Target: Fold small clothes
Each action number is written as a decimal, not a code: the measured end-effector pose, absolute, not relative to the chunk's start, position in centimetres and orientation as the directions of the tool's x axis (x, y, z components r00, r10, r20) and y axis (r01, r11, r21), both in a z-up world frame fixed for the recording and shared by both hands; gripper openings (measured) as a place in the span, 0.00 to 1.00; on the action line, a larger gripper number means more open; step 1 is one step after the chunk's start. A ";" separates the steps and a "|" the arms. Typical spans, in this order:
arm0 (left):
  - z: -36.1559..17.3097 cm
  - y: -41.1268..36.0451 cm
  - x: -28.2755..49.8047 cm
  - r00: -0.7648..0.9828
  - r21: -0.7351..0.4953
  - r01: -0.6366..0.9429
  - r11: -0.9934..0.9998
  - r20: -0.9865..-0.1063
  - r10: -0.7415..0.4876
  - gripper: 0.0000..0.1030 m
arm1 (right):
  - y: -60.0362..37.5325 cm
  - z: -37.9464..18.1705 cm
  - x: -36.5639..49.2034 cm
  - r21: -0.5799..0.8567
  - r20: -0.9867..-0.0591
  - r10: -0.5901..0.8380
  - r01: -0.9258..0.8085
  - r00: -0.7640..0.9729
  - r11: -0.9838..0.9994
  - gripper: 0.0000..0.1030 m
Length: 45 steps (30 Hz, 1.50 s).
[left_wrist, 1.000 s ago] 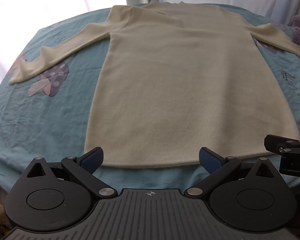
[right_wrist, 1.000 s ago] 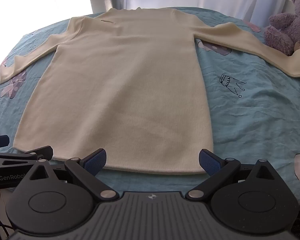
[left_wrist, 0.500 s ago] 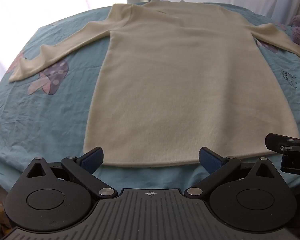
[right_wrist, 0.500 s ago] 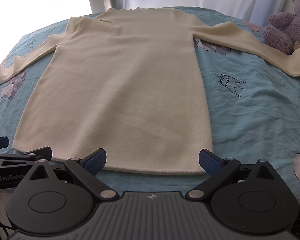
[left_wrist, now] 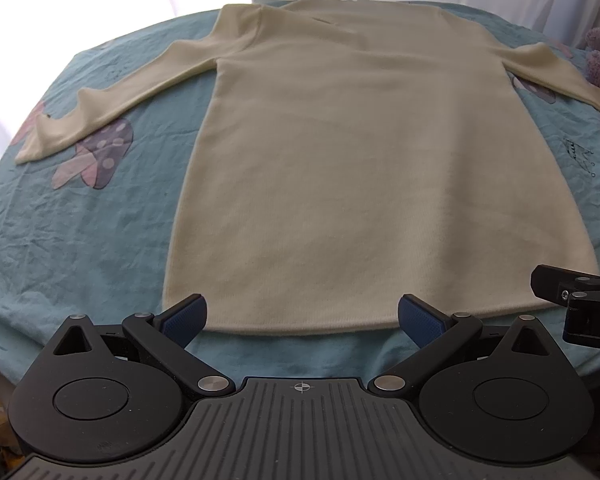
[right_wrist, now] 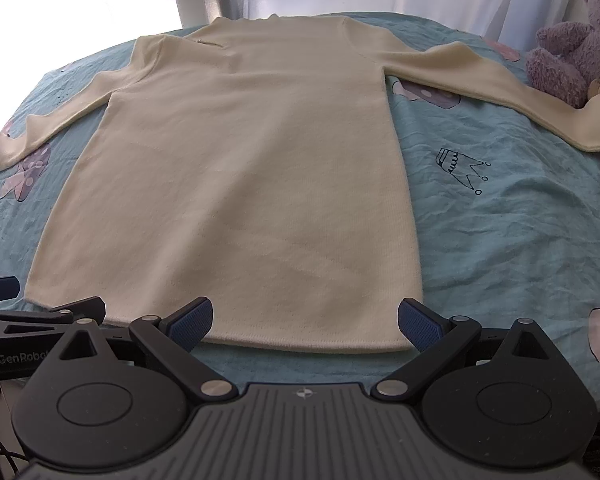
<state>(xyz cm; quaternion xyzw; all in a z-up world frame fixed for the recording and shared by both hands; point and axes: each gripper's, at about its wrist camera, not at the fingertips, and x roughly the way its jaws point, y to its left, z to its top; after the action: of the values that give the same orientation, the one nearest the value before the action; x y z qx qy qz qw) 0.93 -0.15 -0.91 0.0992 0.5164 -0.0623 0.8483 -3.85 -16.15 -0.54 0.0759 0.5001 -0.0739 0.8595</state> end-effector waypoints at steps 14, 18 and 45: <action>-1.0 -0.6 1.0 0.453 0.104 0.209 0.972 -0.892 -0.002 1.00 | -16.5 -0.7 -3.8 0.060 -0.872 -0.050 0.208 0.487 0.976 0.96; -1.0 -0.6 0.9 0.449 0.104 0.208 0.973 -0.894 0.000 1.00 | -16.4 -0.7 -3.8 0.061 -0.872 -0.048 0.205 0.486 0.977 0.96; -1.5 -0.4 1.1 0.425 0.098 0.216 0.971 -0.905 -0.003 1.00 | -16.5 -1.2 -3.5 0.092 -0.880 -0.009 0.190 0.474 0.978 0.96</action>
<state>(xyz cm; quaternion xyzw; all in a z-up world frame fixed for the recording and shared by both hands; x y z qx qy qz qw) 1.13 -0.40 -1.49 0.1003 0.5324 -0.0655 0.8380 -3.47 -16.50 -1.17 0.0886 0.5094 -0.0582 0.8540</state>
